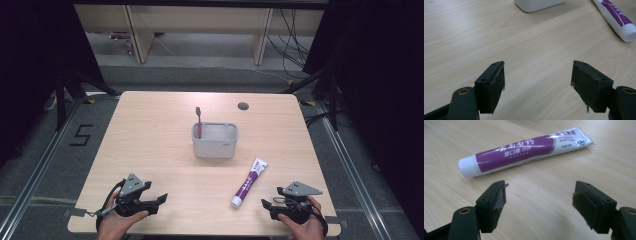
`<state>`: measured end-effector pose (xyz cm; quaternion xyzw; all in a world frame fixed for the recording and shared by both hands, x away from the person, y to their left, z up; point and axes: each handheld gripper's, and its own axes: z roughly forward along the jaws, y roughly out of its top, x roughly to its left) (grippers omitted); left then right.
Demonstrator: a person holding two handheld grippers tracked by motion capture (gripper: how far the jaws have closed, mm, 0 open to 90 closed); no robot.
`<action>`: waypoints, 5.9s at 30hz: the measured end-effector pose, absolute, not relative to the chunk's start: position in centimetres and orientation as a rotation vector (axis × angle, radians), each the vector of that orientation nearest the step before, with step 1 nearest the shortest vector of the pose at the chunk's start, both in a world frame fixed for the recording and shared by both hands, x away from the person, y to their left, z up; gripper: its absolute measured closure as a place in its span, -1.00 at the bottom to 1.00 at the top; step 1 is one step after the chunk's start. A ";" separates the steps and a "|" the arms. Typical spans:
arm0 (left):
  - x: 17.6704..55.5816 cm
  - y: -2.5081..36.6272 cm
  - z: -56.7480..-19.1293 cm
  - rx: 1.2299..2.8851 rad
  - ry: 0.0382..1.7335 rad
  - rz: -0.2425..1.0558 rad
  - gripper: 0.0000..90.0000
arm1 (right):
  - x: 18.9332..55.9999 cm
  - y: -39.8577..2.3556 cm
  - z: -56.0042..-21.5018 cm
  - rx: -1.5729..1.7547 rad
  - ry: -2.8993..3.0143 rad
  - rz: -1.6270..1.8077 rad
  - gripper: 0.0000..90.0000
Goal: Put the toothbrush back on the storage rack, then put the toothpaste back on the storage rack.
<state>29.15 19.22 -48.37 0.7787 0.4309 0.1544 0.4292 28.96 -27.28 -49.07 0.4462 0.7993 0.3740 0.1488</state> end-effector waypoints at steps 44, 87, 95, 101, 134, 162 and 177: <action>25.8 20.2 -50.1 2.050 1.025 0.385 -0.52 | 29.4 -25.5 -47.0 1.062 2.331 1.147 0.55; 25.8 20.2 -50.1 2.059 1.015 0.395 -0.46 | 32.2 -17.0 -48.7 0.841 2.608 1.036 1.00; 25.6 20.1 -50.1 2.057 1.015 0.394 -0.46 | 31.7 -17.9 -48.9 0.897 2.622 1.025 1.00; 25.6 20.1 -50.1 2.058 1.015 0.393 -0.46 | 31.4 -18.9 -49.1 0.907 2.612 1.035 1.00; 25.7 20.1 -50.1 2.066 1.010 0.385 -0.44 | 31.0 -24.0 -48.8 1.029 2.587 0.971 0.98; 25.6 20.2 -50.1 2.064 1.015 0.387 -0.44 | 34.2 -22.0 -45.3 0.944 2.607 0.846 0.32; 25.6 20.3 -50.2 2.071 1.009 0.384 -0.44 | 36.9 -20.8 -46.3 0.987 2.692 0.672 0.21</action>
